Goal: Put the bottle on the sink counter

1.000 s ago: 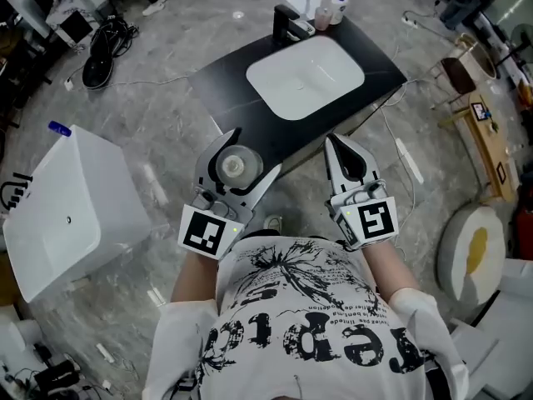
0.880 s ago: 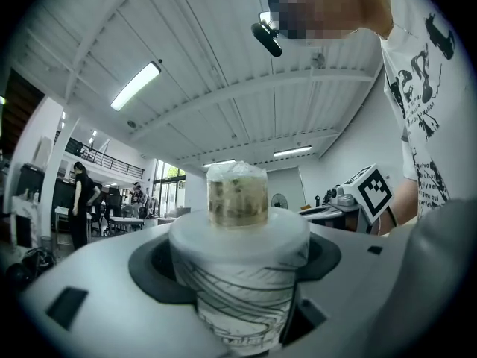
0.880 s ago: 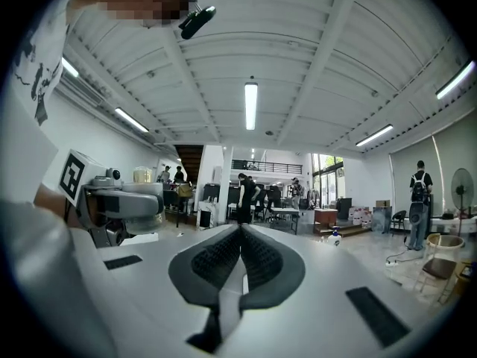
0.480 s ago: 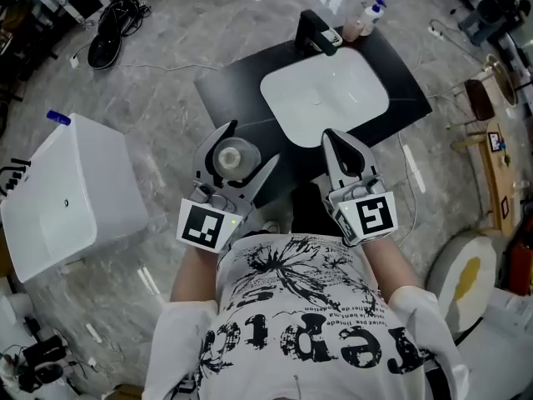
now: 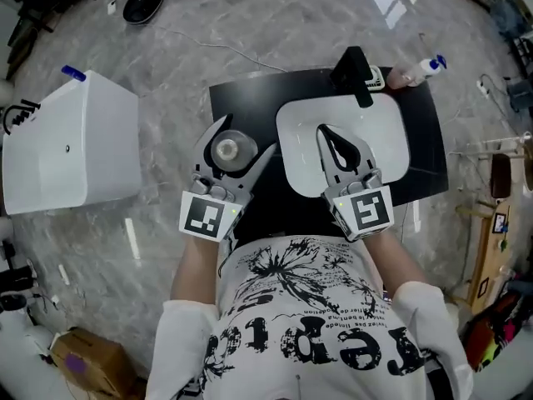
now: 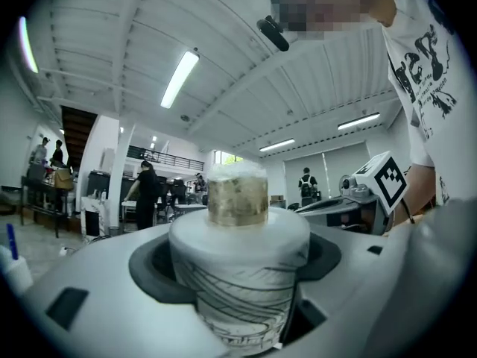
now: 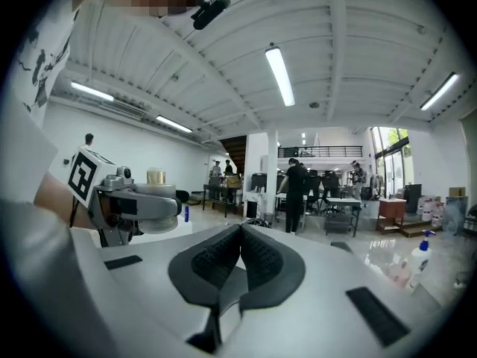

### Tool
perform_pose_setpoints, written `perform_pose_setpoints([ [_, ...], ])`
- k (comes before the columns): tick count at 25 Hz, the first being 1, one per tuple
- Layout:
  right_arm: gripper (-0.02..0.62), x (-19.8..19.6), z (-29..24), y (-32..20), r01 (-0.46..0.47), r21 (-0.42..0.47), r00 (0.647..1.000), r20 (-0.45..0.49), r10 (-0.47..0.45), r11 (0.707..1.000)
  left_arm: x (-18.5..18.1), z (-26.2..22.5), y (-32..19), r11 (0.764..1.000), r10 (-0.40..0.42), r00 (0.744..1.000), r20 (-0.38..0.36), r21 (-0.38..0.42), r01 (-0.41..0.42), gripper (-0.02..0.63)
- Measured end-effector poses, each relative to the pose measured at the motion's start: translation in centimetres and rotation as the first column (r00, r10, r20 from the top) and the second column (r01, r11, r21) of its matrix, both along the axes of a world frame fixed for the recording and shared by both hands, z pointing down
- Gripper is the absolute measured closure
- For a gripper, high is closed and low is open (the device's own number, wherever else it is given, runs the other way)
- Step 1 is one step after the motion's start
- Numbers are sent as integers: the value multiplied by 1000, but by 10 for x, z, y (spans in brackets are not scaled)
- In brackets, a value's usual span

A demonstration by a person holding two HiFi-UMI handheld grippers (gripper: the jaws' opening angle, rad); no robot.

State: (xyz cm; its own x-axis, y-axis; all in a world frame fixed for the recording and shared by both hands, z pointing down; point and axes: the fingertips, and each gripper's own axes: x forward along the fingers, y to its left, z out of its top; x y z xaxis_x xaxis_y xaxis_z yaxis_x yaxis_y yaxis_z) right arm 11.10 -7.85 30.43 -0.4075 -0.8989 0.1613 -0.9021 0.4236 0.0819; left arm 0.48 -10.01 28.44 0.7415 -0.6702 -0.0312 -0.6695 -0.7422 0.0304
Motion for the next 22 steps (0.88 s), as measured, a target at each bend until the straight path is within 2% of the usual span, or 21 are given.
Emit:
perform_pose_setpoints([
  [2, 580, 4, 10, -27, 52, -4, 999, -9, -52, 999, 7, 15, -24, 998, -57, 998, 13, -12, 57, 256],
  [6, 580, 2, 29, -78, 108, 26, 994, 32, -109, 994, 14, 49, -68, 990, -128, 992, 22, -52, 129, 256],
  [9, 580, -2, 60, -108, 152, -18, 988, 42, -151, 988, 13, 88, -93, 983, -151, 985, 87, -95, 159, 256],
  [12, 580, -2, 93, -134, 179, -58, 983, 53, -176, 982, 16, 115, -123, 973, -193, 979, 64, -120, 200, 256],
  [15, 580, 1, 120, -159, 187, -84, 981, 60, -182, 979, 19, 150, -150, 964, -208, 974, 86, -148, 219, 256],
  [19, 580, 4, 150, -183, 192, -118, 981, 52, -187, 974, 20, 200, -176, 949, -196, 963, 184, -213, 234, 255],
  [22, 580, 4, 166, -193, 192, -137, 981, 52, -187, 972, 22, 226, -188, 941, -181, 959, 219, -246, 234, 255],
])
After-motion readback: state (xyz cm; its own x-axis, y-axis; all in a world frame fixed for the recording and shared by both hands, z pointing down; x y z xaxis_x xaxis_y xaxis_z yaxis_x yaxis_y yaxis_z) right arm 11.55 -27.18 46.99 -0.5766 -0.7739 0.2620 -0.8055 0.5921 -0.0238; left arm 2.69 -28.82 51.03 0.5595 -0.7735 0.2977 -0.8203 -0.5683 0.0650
